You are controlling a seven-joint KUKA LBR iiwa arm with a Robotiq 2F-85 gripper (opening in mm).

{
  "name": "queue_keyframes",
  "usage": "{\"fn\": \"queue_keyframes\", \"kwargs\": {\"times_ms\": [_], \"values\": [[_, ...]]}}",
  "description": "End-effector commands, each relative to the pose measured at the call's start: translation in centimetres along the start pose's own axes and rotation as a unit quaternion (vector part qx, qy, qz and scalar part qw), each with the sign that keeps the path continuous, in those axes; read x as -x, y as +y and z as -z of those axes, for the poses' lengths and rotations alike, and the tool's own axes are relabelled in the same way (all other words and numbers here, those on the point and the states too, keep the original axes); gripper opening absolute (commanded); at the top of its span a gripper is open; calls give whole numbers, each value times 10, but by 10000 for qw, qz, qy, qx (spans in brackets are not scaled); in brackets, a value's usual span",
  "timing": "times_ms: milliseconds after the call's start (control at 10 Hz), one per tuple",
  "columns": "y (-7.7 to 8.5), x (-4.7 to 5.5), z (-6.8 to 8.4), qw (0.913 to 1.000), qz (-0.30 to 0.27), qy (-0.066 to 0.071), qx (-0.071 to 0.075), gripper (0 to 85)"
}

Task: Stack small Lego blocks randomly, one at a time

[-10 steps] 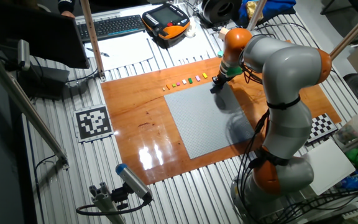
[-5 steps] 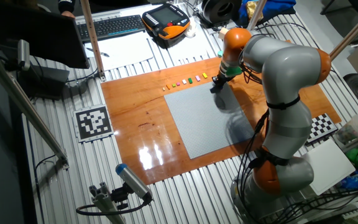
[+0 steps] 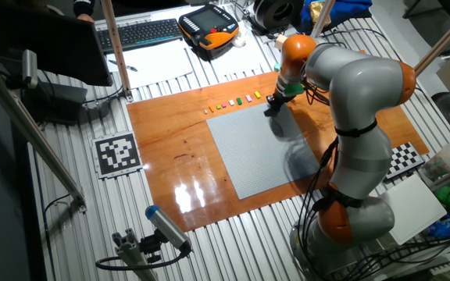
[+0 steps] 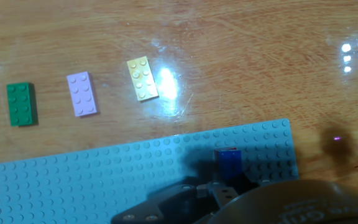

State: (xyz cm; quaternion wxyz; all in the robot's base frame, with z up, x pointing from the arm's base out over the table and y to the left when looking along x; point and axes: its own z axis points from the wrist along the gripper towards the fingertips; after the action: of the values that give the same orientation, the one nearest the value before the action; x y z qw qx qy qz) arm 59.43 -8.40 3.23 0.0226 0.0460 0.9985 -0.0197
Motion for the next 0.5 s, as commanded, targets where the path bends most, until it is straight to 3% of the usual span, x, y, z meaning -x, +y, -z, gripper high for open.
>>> {"fn": "queue_keyframes", "kwargs": {"times_ms": [0, 400], "values": [[0, 1, 1, 10000, -2, -6, 25, 0], [1, 3, 1, 9999, 136, -14, 33, 0]]}}
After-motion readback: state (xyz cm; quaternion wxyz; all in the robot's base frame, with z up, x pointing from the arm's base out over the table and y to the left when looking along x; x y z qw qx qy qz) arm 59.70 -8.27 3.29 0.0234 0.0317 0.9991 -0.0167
